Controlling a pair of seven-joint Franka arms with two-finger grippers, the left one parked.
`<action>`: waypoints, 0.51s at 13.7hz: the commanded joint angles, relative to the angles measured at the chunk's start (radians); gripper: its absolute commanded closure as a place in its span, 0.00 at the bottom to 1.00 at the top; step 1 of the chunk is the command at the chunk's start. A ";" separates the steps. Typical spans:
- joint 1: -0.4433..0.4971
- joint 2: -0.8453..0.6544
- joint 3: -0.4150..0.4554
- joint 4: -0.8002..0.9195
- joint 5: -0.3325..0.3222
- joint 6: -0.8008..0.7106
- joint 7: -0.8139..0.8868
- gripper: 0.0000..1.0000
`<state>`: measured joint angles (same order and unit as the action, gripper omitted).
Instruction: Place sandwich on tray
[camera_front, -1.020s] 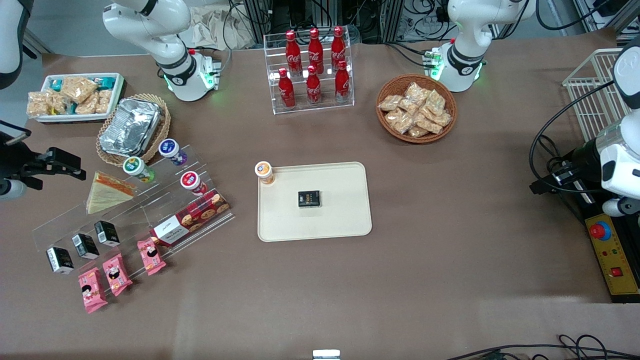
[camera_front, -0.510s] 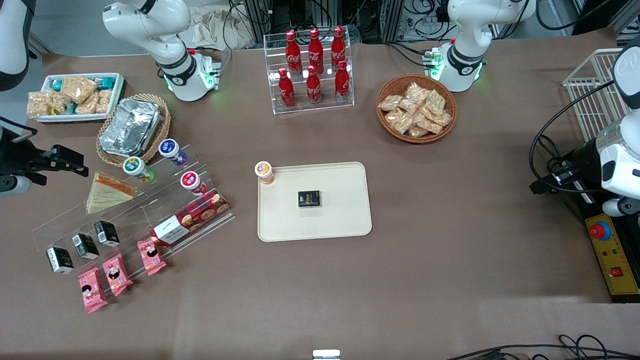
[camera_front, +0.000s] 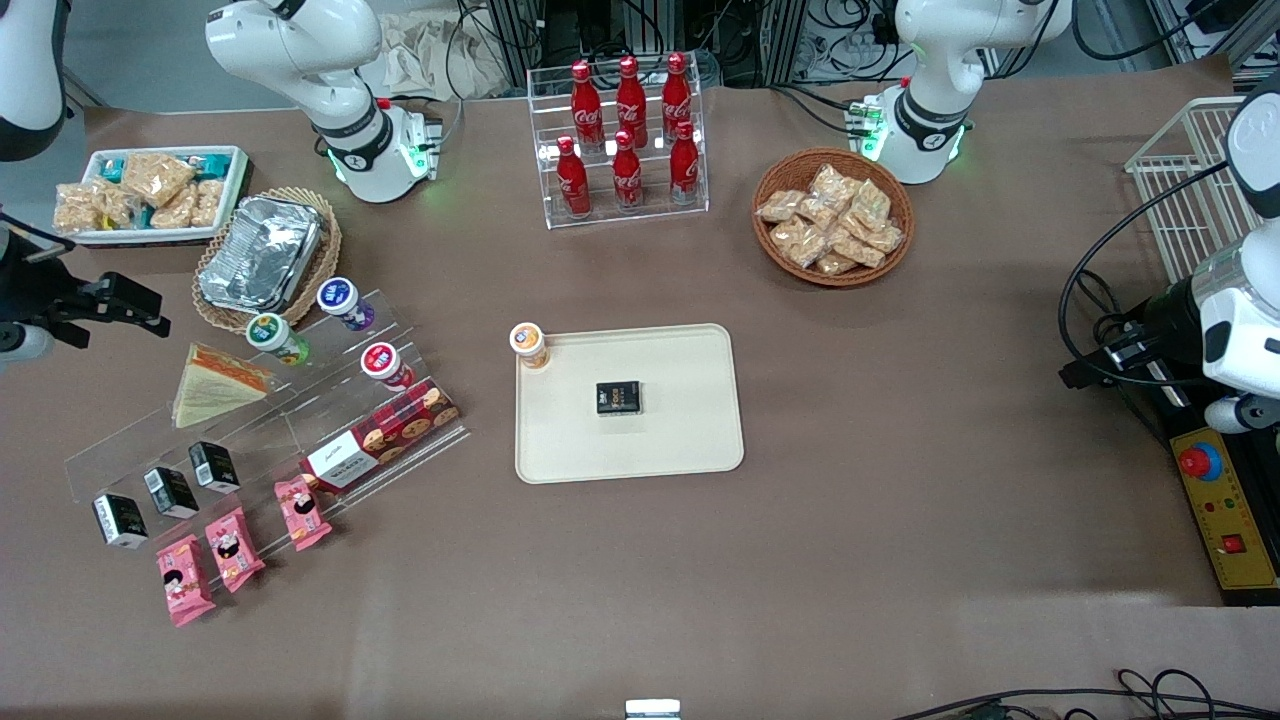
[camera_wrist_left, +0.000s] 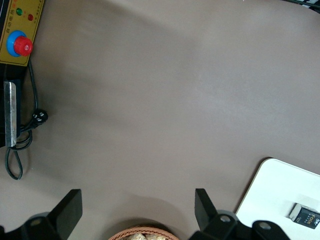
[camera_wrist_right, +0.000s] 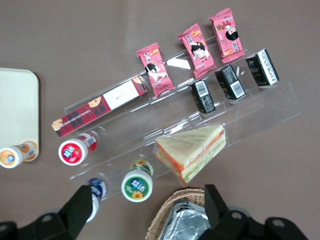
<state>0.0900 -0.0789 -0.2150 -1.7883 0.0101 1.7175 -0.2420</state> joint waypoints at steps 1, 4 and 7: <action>-0.001 -0.065 -0.018 -0.105 -0.016 0.062 -0.033 0.01; -0.003 -0.055 -0.021 -0.108 -0.016 0.036 0.157 0.01; -0.003 -0.044 -0.067 -0.109 0.004 0.028 0.304 0.01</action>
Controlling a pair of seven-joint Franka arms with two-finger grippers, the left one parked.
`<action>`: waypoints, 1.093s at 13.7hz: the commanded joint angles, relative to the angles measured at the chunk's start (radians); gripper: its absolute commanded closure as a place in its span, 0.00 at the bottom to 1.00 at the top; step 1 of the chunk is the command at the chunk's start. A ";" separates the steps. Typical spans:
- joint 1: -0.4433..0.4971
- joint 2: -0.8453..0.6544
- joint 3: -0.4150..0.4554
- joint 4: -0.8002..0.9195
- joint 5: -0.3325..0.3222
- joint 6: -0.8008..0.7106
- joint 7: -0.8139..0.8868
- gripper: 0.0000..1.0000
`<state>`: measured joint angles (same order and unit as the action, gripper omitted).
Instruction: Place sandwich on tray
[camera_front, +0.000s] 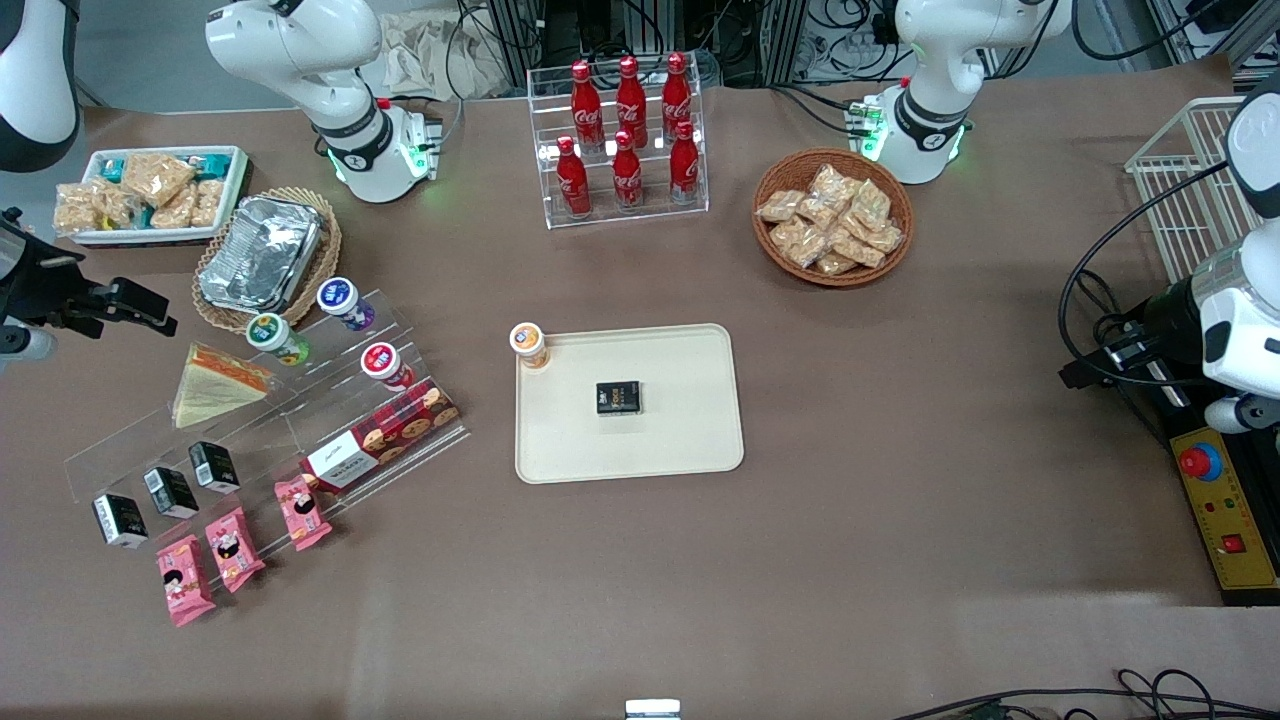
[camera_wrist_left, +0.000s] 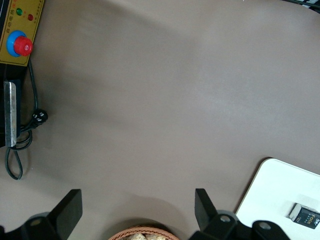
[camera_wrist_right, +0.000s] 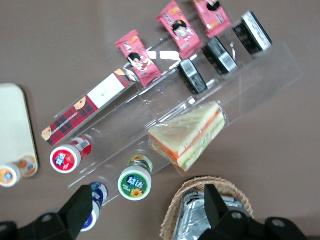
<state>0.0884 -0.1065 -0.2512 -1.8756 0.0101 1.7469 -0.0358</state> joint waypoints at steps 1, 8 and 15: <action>-0.001 -0.015 -0.043 -0.022 0.005 0.000 0.166 0.01; -0.036 0.043 -0.060 -0.028 0.056 0.046 0.673 0.01; -0.039 0.045 -0.059 -0.189 0.074 0.253 0.941 0.01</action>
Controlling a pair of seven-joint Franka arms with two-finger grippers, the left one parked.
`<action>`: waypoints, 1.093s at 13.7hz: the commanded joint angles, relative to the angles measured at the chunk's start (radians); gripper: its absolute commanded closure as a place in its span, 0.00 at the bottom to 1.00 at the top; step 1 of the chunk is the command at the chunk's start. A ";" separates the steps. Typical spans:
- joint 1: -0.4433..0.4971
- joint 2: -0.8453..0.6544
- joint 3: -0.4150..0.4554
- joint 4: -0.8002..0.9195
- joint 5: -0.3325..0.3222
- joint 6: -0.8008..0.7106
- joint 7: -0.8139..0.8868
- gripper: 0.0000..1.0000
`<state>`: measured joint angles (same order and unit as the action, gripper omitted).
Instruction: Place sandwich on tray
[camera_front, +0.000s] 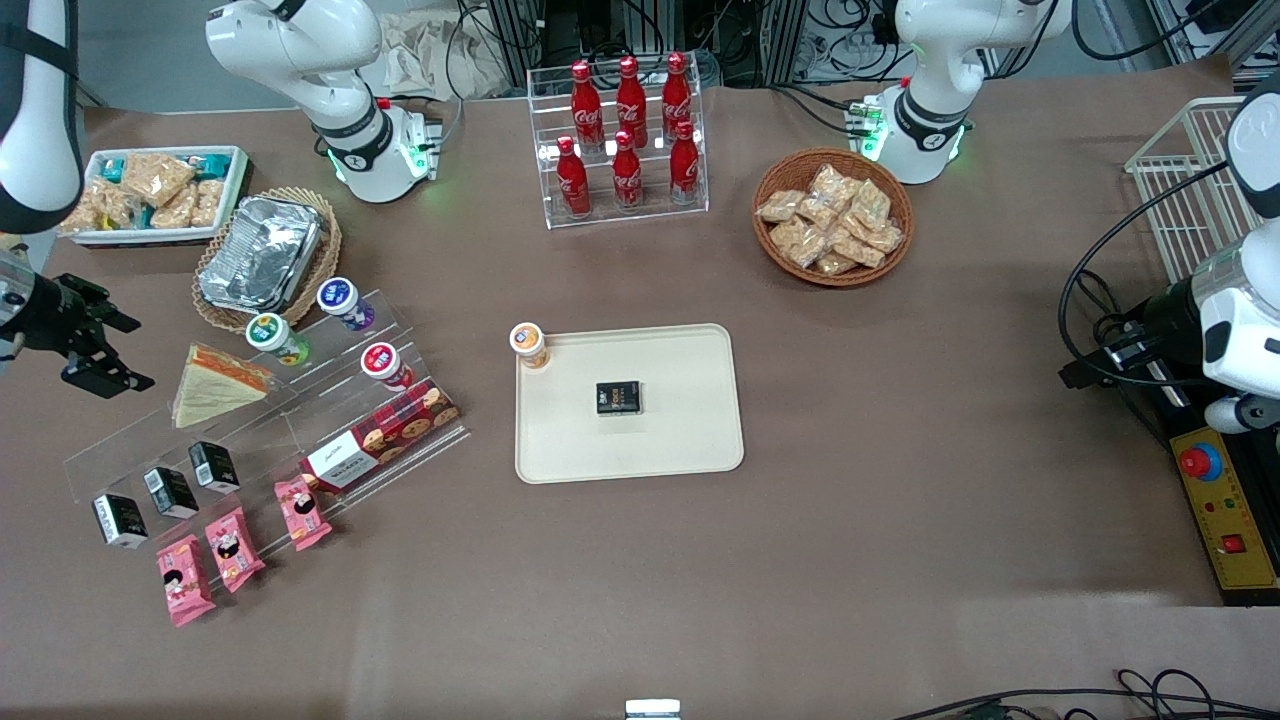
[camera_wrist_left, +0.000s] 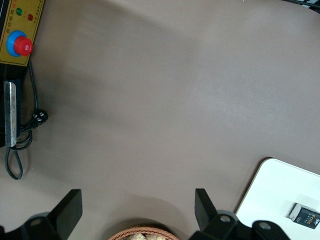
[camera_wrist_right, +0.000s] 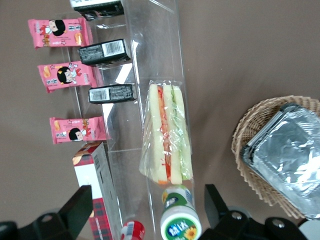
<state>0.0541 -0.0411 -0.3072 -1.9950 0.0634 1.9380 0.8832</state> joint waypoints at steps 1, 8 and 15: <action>-0.005 -0.019 -0.003 -0.086 0.021 0.076 0.022 0.01; -0.007 0.010 -0.003 -0.151 0.021 0.151 0.022 0.02; -0.008 0.038 -0.004 -0.203 0.059 0.225 0.022 0.04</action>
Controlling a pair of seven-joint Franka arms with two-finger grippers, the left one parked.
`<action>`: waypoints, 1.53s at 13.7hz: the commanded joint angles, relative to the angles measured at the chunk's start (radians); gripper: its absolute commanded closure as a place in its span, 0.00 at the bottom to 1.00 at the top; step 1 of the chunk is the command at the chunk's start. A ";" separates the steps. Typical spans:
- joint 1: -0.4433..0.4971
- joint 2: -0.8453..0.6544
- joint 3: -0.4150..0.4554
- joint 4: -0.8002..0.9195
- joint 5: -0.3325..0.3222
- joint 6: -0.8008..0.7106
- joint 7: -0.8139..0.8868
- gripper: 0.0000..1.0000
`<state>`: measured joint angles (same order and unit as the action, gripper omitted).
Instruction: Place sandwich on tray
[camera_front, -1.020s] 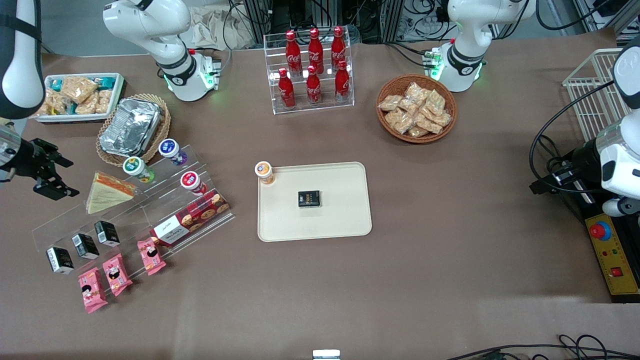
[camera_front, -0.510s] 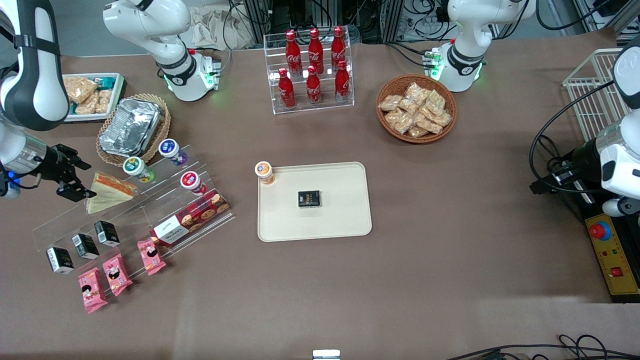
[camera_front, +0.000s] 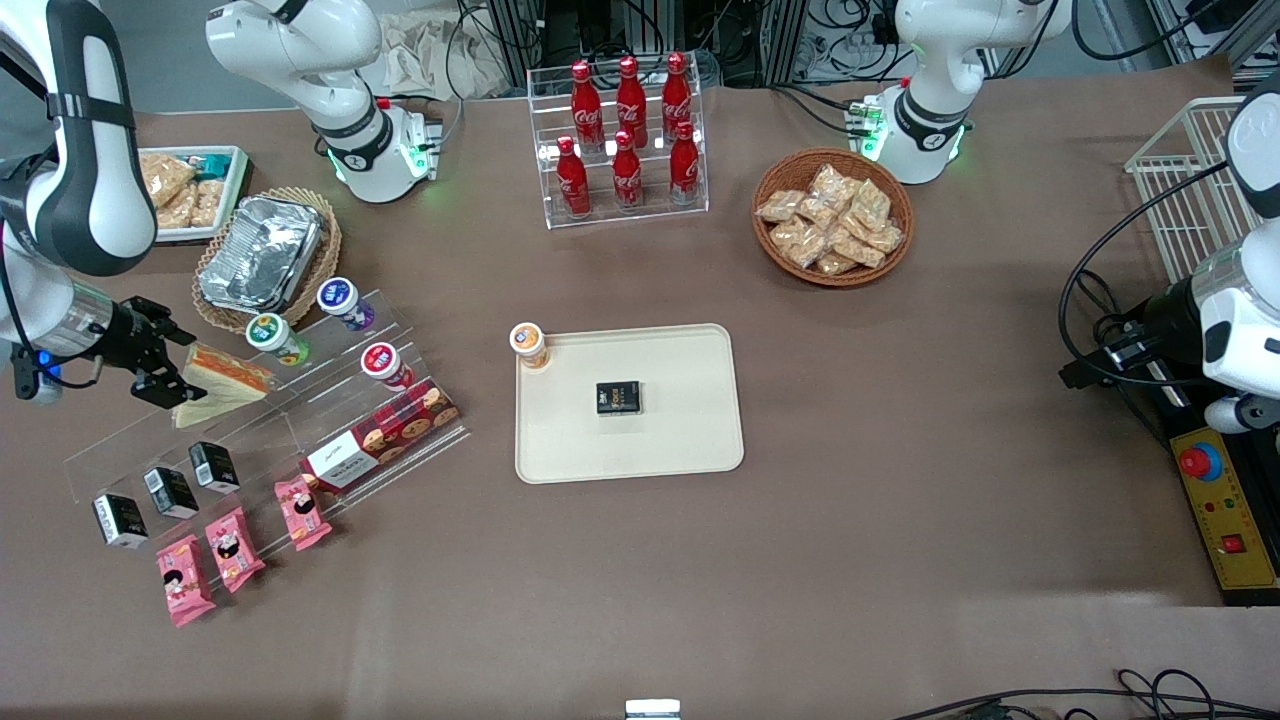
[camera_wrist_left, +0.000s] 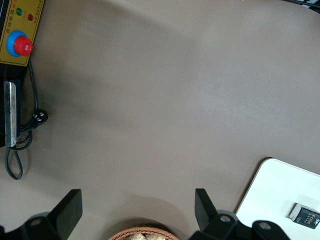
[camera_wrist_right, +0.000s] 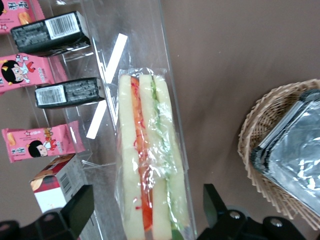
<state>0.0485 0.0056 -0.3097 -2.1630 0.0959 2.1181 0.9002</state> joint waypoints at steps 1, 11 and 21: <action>-0.001 -0.009 -0.002 -0.035 0.027 0.046 0.005 0.09; -0.003 -0.015 -0.003 0.075 0.019 -0.009 -0.147 0.82; 0.075 0.036 0.020 0.434 -0.004 -0.274 -0.492 0.80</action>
<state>0.0963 0.0099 -0.2921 -1.8026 0.0978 1.8832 0.4965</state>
